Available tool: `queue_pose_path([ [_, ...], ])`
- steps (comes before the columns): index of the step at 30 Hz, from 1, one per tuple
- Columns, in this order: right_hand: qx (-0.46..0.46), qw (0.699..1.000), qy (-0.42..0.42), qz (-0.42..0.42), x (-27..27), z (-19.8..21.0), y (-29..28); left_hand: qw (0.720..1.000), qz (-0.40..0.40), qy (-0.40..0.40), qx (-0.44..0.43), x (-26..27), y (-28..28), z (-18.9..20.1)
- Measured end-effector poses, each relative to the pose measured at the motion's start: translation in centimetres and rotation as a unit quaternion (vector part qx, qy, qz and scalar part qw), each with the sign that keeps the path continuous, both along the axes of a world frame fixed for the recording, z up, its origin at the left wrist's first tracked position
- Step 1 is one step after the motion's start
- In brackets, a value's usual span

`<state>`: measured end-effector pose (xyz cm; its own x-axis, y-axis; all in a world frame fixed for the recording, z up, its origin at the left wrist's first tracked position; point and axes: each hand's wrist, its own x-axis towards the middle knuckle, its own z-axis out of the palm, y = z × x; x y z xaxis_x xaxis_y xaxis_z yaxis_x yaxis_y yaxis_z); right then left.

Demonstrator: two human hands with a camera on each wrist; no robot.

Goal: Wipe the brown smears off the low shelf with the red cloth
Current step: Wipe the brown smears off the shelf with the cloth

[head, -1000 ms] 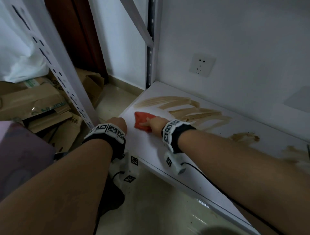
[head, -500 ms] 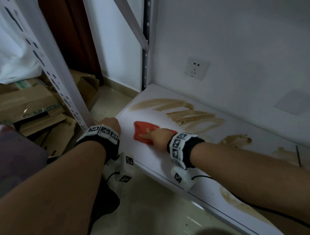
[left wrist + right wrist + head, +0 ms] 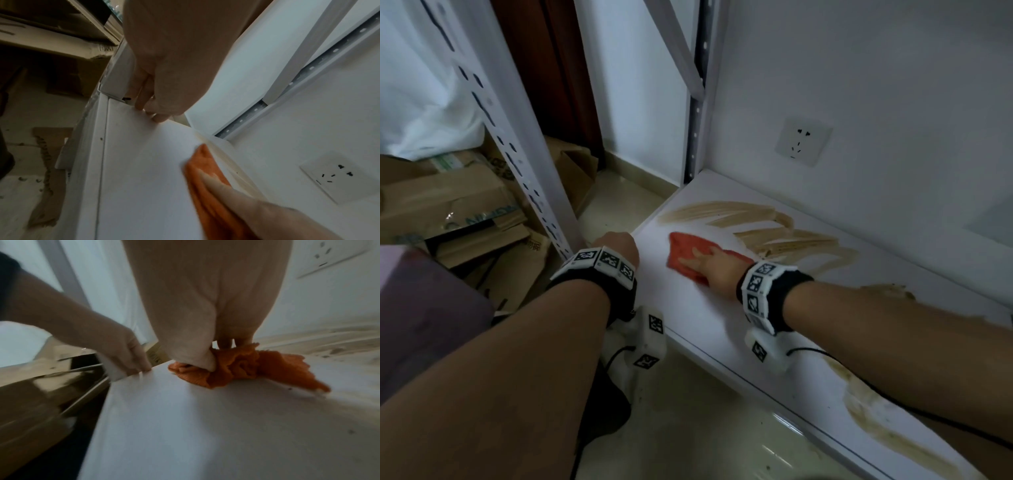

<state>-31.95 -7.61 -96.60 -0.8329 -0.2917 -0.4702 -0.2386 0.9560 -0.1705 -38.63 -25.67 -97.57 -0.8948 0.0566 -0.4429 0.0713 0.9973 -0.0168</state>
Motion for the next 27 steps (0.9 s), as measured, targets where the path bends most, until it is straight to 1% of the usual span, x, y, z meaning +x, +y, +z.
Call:
queue_pose_path([
  [1, 0.016, 0.999, -0.003, 0.037, 0.4, -0.2, -0.7, 1.0, -0.004, 0.01, -0.004, 0.3, 0.1, 0.2],
  [2, 0.029, 0.998, -0.013, 0.055, 0.4, -0.7, -1.4, 0.999, -0.015, 0.03, -0.005, 0.5, 0.1, 0.1],
  [3, 0.043, 0.997, -0.017, 0.064, 0.1, -1.1, -1.9, 0.999, -0.011, 0.035, -0.006, 0.6, 0.2, 0.2],
  [7, 0.061, 0.996, 0.008, 0.071, -2.2, -1.6, -3.9, 0.999, 0.0, 0.037, -0.01, 0.5, -0.5, 0.1],
  [11, 0.067, 0.996, 0.014, 0.058, -5.5, -2.0, -5.3, 0.998, 0.013, 0.06, 0.022, 0.1, -0.7, 0.0],
  [14, 0.065, 0.997, 0.023, 0.046, -7.5, -2.3, -4.8, 0.997, 0.016, 0.065, 0.031, -0.2, -0.5, 0.0],
  [17, 0.041, 0.998, 0.045, 0.032, -8.6, -2.2, -2.7, 0.997, 0.02, 0.062, 0.04, -0.3, -0.5, 0.2],
  [19, 0.05, 0.997, 0.059, 0.003, -8.5, -2.1, -1.4, 0.996, 0.019, 0.071, 0.046, -0.3, -0.6, 0.1],
  [22, 0.071, 0.996, 0.048, -0.038, -7.1, -2.8, -0.7, 0.994, 0.02, 0.092, 0.056, -0.3, -0.6, -0.2],
  [24, 0.09, 0.995, 0.034, -0.029, -5.9, -3.0, -1.4, 0.994, 0.018, 0.093, 0.056, -0.4, -0.5, -0.3],
  [27, 0.086, 0.996, 0.016, -0.008, -4.8, -2.6, -3.0, 0.996, 0.011, 0.081, 0.048, -0.3, -0.3, -0.1],
])
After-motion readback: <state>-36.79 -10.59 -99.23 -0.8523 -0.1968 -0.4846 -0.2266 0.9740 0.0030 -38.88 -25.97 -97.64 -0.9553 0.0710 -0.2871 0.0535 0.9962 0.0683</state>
